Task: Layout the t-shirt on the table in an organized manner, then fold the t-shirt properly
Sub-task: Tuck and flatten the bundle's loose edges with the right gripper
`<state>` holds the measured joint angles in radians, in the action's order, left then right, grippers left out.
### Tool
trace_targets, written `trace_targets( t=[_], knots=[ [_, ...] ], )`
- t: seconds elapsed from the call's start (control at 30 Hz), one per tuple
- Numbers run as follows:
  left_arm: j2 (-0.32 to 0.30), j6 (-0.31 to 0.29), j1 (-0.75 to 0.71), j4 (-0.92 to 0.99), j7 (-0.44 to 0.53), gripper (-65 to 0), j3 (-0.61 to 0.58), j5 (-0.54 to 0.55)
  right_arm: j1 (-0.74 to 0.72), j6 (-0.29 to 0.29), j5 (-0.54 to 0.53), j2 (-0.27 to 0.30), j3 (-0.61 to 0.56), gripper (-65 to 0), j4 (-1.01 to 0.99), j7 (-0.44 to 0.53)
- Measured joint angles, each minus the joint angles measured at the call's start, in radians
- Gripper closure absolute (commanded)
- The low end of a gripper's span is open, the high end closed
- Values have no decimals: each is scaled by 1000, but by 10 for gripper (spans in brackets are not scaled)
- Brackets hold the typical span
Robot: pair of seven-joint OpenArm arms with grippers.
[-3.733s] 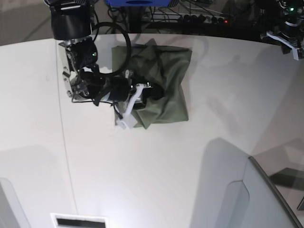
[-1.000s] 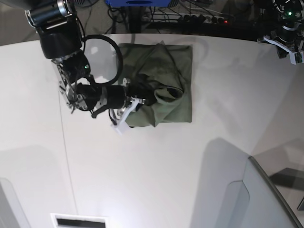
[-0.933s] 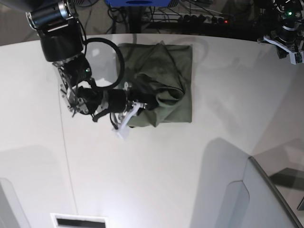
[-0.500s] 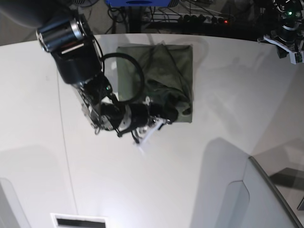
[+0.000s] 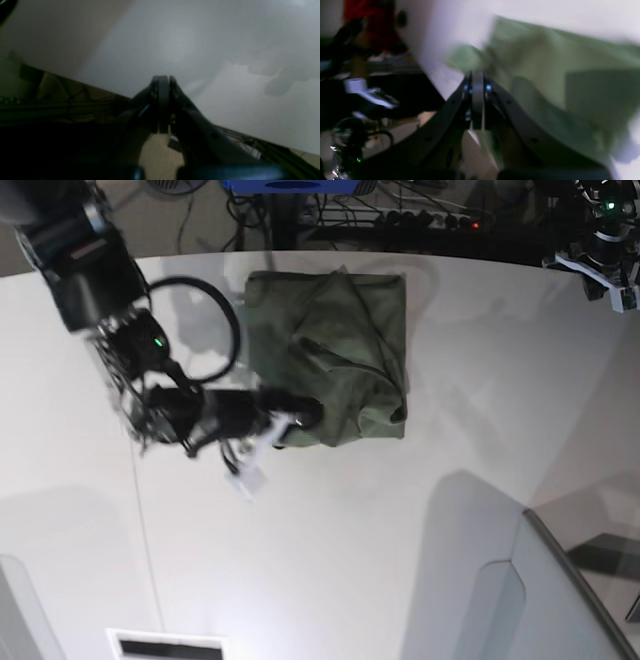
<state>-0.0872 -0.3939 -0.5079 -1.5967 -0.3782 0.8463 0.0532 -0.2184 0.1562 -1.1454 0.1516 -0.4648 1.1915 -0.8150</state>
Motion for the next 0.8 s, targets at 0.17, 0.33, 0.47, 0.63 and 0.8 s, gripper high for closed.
trace_targets(
  t=[0.17, 0.33, 0.47, 0.63, 0.8],
  knots=[
    [-2, 0, -2, 0, -3, 0, -3, -4, 53, -21, -5, 0, -7, -5, 53, -3],
    [-1, 0, 3, -2, 0, 0, -6, -1, 69, -18, 72, 0, -6, -3, -22, 4],
    [-2, 0, 3, -2, 0, 0, -4, -2, 82, -18, 103, -10, -7, -3, -72, 0],
    [-2, 0, 3, -2, 0, 0, -3, -2, 82, -18, 111, -18, -6, -3, -72, -1],
    [-2, 0, 3, -2, 0, 0, -6, -2, 64, -17, 114, -36, -116, -3, -66, -49]
  ],
)
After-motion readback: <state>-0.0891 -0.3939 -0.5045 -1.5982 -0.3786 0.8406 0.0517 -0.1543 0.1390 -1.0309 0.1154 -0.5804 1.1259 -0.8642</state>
